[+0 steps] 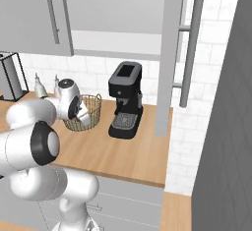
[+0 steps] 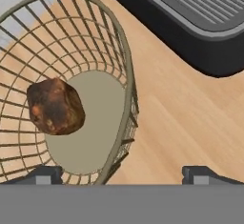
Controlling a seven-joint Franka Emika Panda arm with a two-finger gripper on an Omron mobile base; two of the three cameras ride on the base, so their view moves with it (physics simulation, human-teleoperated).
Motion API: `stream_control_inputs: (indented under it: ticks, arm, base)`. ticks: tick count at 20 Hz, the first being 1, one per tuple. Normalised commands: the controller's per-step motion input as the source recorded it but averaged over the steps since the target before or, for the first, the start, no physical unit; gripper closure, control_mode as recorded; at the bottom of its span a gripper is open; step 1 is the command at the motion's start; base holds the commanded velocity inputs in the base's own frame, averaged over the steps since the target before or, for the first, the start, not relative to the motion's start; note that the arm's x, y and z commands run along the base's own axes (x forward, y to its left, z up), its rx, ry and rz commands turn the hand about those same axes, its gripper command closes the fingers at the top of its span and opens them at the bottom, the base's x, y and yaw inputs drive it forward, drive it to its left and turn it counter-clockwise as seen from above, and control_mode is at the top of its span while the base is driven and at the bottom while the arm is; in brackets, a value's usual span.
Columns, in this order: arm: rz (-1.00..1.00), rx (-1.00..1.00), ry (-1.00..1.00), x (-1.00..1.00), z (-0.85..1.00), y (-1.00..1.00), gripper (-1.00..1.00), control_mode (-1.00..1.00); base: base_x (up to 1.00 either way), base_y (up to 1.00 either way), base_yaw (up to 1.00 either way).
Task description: Open the cabinet, pick up the bread from the cabinet and place it in the basket. Then move the basket to the dining counter.
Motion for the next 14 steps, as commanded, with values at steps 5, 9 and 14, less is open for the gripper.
stream_control_inputs:
  ticks: [5,9,14]
  arm:
    - [0.00,0.01,0.05,0.27,-0.19,0.00,-1.00,-1.00]
    - [0.00,0.03,0.05,0.21,-0.25,0.00,-1.00,-1.00]
    - [0.00,0.02,0.04,0.19,-0.24,0.01,-1.00,-1.00]
  base:
    - [0.00,0.00,0.00]
    - [0.00,0.00,0.00]
    - [0.00,0.00,0.00]
